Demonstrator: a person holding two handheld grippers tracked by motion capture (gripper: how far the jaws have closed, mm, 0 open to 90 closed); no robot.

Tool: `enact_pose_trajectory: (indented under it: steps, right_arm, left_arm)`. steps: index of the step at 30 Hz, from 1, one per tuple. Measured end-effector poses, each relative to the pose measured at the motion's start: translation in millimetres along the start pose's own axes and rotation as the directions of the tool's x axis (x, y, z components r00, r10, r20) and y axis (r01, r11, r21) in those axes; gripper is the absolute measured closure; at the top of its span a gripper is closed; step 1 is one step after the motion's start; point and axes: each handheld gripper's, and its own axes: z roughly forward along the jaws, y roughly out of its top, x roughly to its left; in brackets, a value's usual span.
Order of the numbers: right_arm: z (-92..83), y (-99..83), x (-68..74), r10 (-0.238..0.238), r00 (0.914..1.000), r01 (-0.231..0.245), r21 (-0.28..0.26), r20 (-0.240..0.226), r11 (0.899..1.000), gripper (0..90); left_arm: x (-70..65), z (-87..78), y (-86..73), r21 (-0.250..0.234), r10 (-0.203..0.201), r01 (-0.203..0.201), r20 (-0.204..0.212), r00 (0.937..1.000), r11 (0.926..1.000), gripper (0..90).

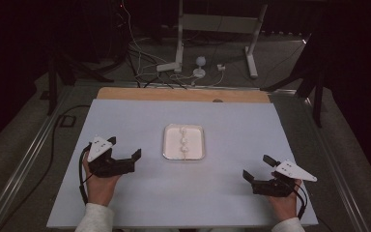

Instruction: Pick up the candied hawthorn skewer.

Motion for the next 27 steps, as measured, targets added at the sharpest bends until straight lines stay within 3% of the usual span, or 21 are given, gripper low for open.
enact_pose_trajectory:
  steps: [13,27]
  right_arm:
    - [-0.9,0.1,-1.8,0.003,1.0000,-0.003,-0.004,0.006,1.000,0.0]
    - [-2.0,-0.3,-3.2,0.007,0.9999,-0.007,-0.005,0.007,1.000,0.0]
  left_arm:
    - [-24.2,37.0,10.2,0.044,0.042,-0.045,0.054,0.9977,0.9980,0.4]
    - [-46.7,76.7,12.2,0.104,0.074,-0.083,0.087,0.9935,0.9912,0.4]
